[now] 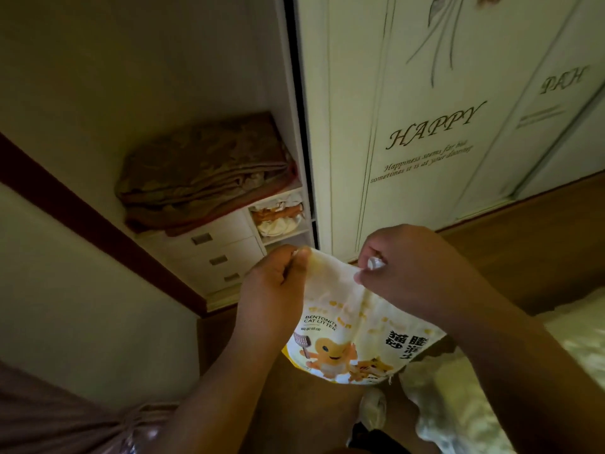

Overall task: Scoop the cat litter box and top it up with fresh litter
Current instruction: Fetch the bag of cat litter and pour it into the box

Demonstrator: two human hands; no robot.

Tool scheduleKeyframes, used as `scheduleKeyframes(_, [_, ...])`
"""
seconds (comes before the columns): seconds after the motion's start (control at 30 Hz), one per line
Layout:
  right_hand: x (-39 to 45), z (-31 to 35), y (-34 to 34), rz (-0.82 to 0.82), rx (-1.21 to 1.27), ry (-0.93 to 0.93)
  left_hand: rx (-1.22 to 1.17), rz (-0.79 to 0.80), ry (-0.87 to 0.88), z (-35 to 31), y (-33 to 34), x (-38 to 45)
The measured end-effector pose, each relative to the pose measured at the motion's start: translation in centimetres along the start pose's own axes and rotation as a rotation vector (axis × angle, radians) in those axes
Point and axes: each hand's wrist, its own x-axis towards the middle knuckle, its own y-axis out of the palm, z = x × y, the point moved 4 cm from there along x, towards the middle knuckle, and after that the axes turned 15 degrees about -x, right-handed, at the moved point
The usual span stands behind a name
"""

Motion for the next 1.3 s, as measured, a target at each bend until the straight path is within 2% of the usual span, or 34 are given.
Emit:
scheduleKeyframes(0.3, [7.4, -8.2, -4.4, 0.021, -0.029, 0.093, -0.003, 0.078, 0.037, -3.9, 9.0, 9.6])
scheduleKeyframes(0.5, [11.8, -13.7, -7.6, -0.075, 0.008, 0.248, 0.0, 0.23, 0.203, -6.2, 15.2, 17.9])
scheduleKeyframes(0.8, [17.0, -19.5, -10.8, -0.139, 0.026, 0.609, -0.048, 0.592, 0.319, -9.8, 24.7, 29.6])
scheduleKeyframes(1.03, [17.3, -22.6, -11.5, -0.195, 0.044, 0.858, -0.054, 0.825, 0.352, -12.0, 30.6, 33.1])
scheduleKeyframes(1.3, [19.1, -29.6, -12.0, -0.219, 0.082, 0.971, -0.03, 0.921, 0.372, -13.8, 38.1, 35.9])
